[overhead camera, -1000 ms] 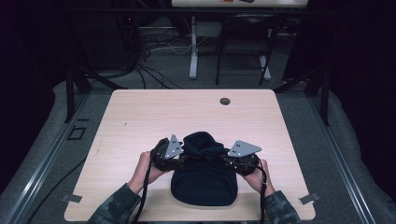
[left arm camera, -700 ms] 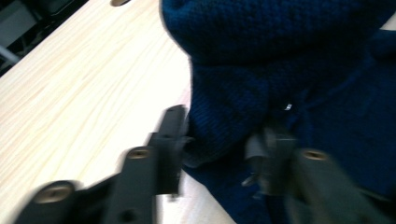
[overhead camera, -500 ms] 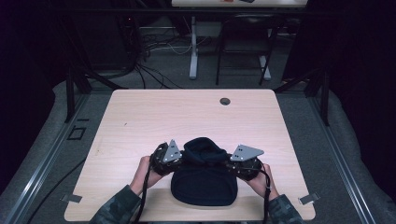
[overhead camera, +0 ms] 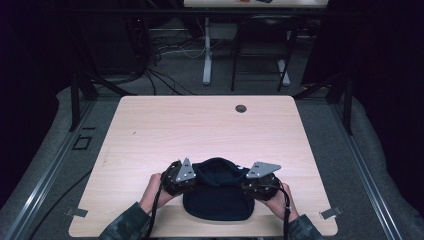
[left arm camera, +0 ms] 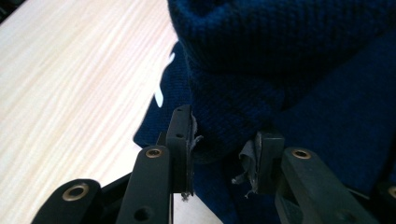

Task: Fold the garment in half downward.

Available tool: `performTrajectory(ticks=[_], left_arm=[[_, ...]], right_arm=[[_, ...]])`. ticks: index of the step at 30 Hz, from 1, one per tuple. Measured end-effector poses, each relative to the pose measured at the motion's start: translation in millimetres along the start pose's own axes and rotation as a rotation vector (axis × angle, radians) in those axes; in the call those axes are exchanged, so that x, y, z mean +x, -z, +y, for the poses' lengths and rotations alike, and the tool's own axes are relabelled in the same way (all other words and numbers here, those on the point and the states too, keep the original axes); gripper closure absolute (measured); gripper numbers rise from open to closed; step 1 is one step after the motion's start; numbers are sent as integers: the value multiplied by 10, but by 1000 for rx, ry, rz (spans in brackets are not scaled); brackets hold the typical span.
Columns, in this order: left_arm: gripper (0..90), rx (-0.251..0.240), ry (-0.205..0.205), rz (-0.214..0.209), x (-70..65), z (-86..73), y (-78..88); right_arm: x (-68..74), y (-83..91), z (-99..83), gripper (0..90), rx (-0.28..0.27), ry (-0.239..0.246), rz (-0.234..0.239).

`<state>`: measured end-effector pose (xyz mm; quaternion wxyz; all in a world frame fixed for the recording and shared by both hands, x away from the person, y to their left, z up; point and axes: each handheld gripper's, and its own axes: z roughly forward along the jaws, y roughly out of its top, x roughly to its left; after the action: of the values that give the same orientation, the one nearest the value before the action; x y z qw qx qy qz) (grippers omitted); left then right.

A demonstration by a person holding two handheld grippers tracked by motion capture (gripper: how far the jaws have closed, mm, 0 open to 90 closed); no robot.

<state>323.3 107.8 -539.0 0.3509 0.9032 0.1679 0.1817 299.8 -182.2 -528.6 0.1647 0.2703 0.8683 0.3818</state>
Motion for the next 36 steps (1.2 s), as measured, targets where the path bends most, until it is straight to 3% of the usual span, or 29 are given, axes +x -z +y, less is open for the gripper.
performTrajectory(ticks=[10, 14, 16, 19, 21, 24, 28, 31, 36], left_arm=[[553, 61, -7, -23, -65, -91, -54], [409, 90, 18, -13, -74, -110, -28], [364, 77, 36, -8, -75, -121, 32], [320, 45, 64, -2, -59, -163, 139], [301, 42, 75, -5, -44, -178, 174], [297, -6, 138, 6, 35, -214, 301], [297, -51, 181, 80, 92, -192, 386], [297, -67, 199, 117, 130, -166, 368], [279, -73, 217, 109, 162, -33, 170]], right_arm=[[24, 30, -197, 520, 59, -20, 8], [32, 29, -294, 510, 90, -41, 13], [26, 49, -322, 502, 119, -34, 11], [-15, 125, -382, 492, 100, -93, 20], [-25, 144, -403, 489, 98, -103, 11], [-73, 201, -432, 470, 86, -148, -12], [-115, 250, -349, 462, 60, -171, -33], [-123, 259, -253, 452, 36, -181, -46], [-107, 178, -15, 436, -5, -194, -40]])
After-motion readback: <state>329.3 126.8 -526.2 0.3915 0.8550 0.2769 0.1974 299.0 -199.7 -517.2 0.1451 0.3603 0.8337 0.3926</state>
